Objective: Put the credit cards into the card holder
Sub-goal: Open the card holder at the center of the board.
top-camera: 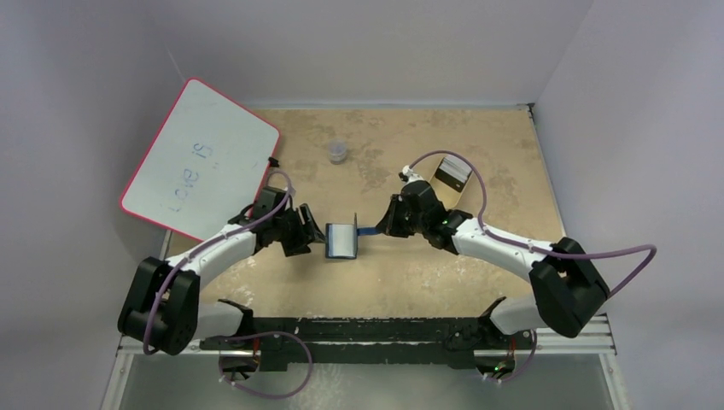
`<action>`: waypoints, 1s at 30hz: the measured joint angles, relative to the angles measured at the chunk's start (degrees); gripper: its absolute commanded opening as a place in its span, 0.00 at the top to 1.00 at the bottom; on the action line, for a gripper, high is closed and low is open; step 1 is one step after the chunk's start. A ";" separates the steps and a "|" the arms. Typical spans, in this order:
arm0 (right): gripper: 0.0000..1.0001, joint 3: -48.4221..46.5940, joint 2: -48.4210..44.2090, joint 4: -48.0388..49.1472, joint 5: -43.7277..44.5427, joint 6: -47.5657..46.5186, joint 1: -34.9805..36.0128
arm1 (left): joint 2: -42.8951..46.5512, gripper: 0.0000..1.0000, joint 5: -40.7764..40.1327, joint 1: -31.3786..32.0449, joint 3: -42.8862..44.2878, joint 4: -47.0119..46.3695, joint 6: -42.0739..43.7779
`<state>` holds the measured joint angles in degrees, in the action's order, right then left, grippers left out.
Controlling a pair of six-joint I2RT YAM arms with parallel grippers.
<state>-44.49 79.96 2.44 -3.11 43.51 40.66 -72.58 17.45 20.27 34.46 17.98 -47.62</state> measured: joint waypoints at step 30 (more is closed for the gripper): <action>1.00 6.51 -1.77 -1.03 2.16 -1.51 -2.89 | -7.78 0.59 8.26 0.00 -4.17 -21.86 -5.42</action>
<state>-37.98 78.19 1.41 -0.95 42.00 37.78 -80.36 25.71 20.27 30.28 -3.88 -53.04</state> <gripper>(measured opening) 0.016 0.431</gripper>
